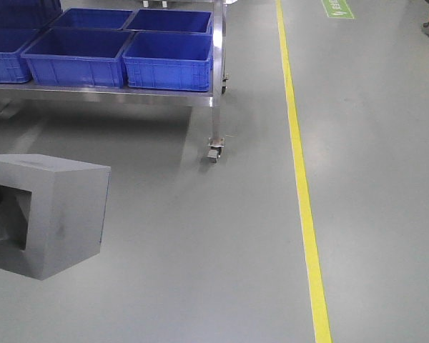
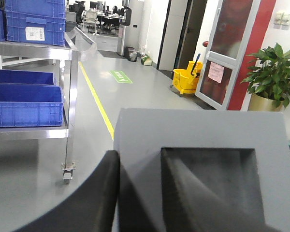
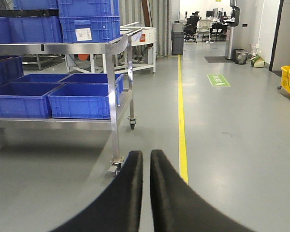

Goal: Sort gray base to blue bin

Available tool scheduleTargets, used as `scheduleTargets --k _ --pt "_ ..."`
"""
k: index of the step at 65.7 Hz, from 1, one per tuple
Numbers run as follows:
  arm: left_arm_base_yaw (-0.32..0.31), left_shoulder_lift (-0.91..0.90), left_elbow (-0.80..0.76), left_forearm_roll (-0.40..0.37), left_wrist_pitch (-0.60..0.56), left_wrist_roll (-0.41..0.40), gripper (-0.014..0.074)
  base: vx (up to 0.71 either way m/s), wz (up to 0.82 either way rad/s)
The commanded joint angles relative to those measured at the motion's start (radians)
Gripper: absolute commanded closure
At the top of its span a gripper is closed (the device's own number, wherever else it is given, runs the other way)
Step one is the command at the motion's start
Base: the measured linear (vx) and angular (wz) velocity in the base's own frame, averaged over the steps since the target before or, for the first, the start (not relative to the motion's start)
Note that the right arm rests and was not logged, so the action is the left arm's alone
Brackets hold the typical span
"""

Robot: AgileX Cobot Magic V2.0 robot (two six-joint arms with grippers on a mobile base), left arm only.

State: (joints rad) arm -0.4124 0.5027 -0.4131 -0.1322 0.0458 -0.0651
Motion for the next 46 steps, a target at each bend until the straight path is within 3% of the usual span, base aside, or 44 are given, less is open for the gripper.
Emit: scheduleTargets --k 1,26,46 --pt "-0.002 -0.003 -0.028 -0.007 -0.112 -0.005 0.0593 0.35 -0.03" --pt "-0.002 -0.003 -0.028 -0.007 -0.112 -0.005 0.0593 0.35 0.08" --pt "-0.002 -0.003 -0.028 -0.007 -0.112 -0.005 0.0593 0.33 0.53"
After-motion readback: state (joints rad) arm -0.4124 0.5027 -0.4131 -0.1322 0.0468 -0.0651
